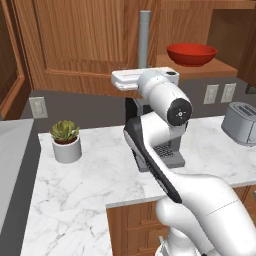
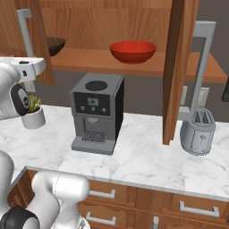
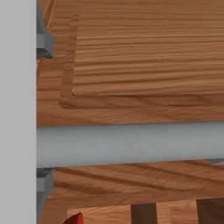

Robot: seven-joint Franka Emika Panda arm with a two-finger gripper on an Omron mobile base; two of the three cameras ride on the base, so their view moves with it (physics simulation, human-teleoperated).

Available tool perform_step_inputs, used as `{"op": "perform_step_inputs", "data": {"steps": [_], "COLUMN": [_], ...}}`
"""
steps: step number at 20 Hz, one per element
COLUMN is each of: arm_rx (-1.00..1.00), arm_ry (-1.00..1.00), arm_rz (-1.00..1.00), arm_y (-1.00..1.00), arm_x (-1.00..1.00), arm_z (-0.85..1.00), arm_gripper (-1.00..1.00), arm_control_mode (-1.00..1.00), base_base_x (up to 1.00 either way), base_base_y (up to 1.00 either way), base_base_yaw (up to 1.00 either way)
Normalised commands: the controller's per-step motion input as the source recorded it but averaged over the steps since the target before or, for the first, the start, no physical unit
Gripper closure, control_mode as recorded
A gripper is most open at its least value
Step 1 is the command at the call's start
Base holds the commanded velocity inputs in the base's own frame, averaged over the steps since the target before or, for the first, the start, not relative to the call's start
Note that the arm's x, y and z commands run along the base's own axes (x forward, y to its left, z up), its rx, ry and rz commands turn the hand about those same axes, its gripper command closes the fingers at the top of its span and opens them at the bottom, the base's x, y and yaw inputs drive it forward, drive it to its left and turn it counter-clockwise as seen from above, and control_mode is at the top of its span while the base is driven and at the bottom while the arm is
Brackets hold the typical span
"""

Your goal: Move the bowls from the cabinet to the plates on the dining table.

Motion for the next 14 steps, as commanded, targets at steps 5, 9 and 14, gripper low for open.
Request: {"op": "perform_step_inputs", "data": {"steps": [5, 9, 14], "arm_rx": [0.04, 0.04, 0.02], "arm_ry": [-0.02, -0.03, -0.03], "arm_rz": [0.04, 0.08, 0.09], "arm_y": [-0.19, -0.26, -0.32], "arm_x": [-0.58, -0.47, -0.41], "arm_z": [0.29, 0.42, 0.39], "arm_gripper": [-1.00, -1.00, -1.00], "arm_control_mode": [-1.00, -1.00, -1.00], "base_base_x": [0.00, 0.00, 0.00], "base_base_y": [0.00, 0.00, 0.00], "base_base_yaw": [0.00, 0.00, 0.00]}}
